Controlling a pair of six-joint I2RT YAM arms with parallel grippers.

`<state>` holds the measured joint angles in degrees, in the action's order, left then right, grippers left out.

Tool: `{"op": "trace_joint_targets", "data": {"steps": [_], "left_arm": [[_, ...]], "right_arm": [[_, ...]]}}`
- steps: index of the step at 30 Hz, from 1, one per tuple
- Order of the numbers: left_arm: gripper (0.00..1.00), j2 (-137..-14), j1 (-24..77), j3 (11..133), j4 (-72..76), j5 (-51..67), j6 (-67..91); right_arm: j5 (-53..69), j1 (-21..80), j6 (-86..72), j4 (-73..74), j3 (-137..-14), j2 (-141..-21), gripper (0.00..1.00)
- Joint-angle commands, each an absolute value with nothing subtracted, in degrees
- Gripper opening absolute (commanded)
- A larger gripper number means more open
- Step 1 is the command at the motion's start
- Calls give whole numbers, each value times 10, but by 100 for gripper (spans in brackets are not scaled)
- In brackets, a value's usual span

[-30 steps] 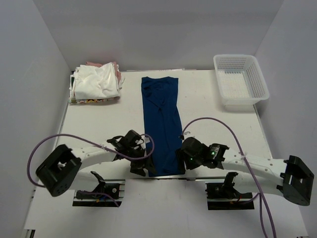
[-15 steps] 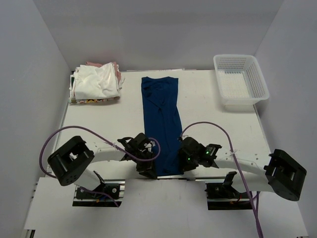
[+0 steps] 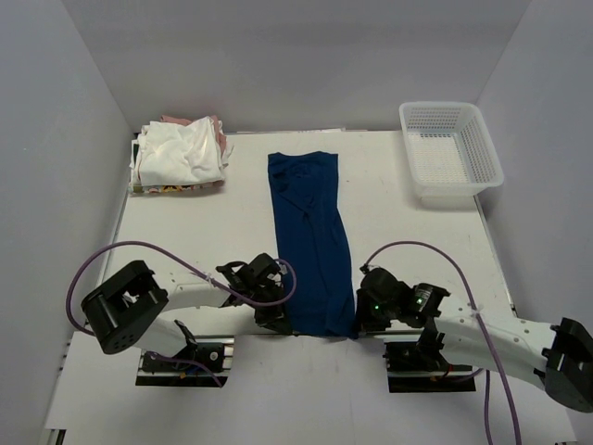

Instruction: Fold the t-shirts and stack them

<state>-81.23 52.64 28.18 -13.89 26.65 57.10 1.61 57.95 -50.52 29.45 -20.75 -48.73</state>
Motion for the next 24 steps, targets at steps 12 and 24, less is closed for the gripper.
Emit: {"op": "trace_joint_targets", "data": {"steps": [12,24], "left_arm": [[0,-817,548,252,-210,210,563],[0,-810,554,268,-215,215,552]], "right_arm": [[-16,575,-536,425,-275,-530,28],[79,577,-479,307,-265,-563,51]]}}
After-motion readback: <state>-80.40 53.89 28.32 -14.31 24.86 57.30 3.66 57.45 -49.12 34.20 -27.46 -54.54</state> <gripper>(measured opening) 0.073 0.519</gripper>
